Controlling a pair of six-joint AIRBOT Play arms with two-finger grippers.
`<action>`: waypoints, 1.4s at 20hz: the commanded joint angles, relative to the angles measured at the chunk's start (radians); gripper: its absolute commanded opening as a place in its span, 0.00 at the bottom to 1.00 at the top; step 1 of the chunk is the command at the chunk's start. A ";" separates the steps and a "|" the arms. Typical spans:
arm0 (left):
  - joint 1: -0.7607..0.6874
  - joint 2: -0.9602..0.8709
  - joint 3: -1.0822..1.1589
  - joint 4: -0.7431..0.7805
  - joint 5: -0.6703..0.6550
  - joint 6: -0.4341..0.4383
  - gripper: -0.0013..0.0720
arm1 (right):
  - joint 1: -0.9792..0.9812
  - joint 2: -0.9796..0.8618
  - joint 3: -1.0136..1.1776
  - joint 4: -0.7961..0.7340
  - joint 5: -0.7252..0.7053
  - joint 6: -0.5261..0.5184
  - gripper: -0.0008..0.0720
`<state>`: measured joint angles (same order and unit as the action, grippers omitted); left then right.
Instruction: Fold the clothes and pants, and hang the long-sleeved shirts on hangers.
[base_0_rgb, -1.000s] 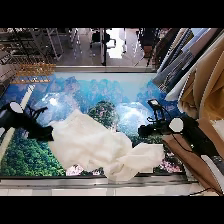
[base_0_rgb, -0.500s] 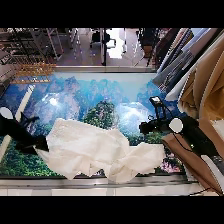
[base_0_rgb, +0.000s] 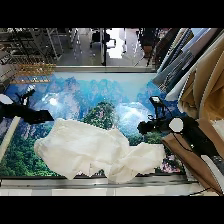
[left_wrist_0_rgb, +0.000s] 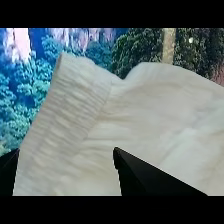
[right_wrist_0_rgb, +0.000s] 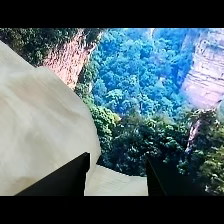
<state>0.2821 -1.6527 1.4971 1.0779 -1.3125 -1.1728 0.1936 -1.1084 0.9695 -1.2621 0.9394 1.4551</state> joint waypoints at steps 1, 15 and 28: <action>0.000 -0.178 0.135 -0.049 -0.039 0.065 0.89 | 0.000 0.000 0.000 0.023 0.008 0.003 0.59; -0.016 -0.319 0.232 -0.306 -0.412 0.336 0.03 | 0.000 0.000 0.000 0.025 0.012 0.026 0.48; 0.501 0.045 0.232 -0.595 -0.504 0.335 0.03 | 0.000 0.001 0.000 0.027 0.097 0.083 0.51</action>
<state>0.6392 -1.6630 1.7279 0.5644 -1.8160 -0.8379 0.1936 -1.1080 0.9695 -1.2366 1.0302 1.5352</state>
